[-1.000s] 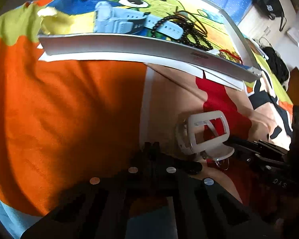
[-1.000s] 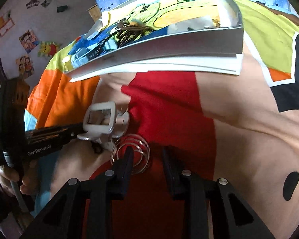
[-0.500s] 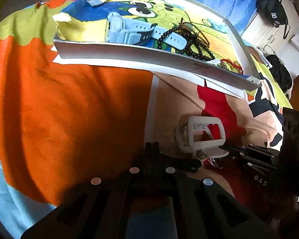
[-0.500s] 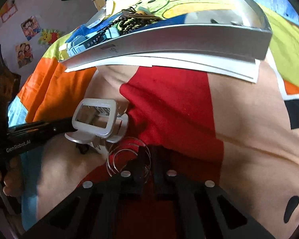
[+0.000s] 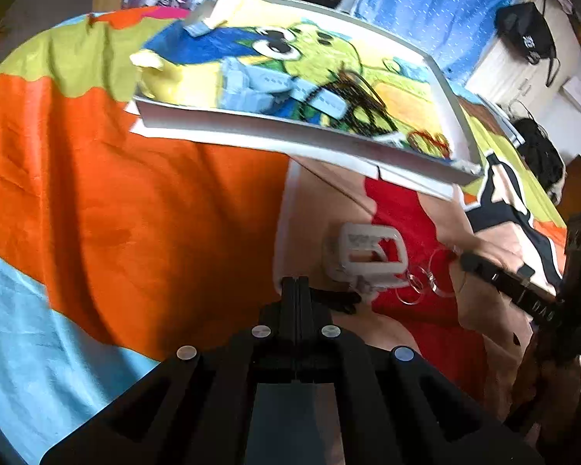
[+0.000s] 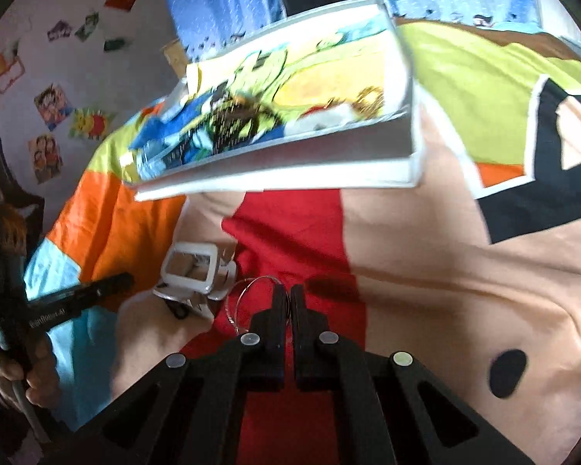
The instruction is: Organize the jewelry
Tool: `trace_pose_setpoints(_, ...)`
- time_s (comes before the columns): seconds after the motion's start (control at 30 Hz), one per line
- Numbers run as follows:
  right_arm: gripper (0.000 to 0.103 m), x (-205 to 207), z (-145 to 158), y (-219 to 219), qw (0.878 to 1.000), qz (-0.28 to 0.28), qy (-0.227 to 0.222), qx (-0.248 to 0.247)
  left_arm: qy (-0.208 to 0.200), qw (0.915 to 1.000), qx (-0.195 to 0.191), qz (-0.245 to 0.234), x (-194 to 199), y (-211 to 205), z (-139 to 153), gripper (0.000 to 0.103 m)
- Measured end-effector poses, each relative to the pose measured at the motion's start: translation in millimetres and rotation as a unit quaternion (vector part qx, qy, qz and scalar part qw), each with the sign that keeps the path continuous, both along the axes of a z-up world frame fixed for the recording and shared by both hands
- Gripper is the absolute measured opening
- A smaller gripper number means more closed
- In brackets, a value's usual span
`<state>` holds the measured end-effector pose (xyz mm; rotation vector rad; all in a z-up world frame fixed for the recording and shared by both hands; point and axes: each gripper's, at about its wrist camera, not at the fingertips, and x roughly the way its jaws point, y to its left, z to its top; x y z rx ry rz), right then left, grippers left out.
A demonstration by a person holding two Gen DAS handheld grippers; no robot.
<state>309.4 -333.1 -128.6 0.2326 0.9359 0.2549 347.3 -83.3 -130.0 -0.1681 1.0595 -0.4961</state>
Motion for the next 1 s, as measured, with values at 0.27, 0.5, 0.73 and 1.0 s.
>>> trace_pose_setpoints(0.27, 0.003, -5, 21, -12, 0.999, -0.021, -0.041, 0.019, 0.088, 0.9948, -0.051, 0.000, 26, -1, -26, 0.000)
trace_pose_setpoints(0.5, 0.003, 9, 12, -13, 0.999, -0.021, -0.032, 0.023, 0.158, 0.9825, -0.098, 0.005, 49, 1, -47, 0.000)
trace_pose_setpoints(0.73, 0.003, 19, -5, -8, 1.000, -0.013, -0.005, 0.017, 0.172, 0.9742, -0.146, 0.008, 55, 10, -47, 0.000)
trace_pose_setpoints(1.0, 0.003, 19, -13, -22, 0.999, -0.049, 0.006, 0.004, 0.171, 0.9701, -0.172, -0.013, 49, 11, -38, 0.017)
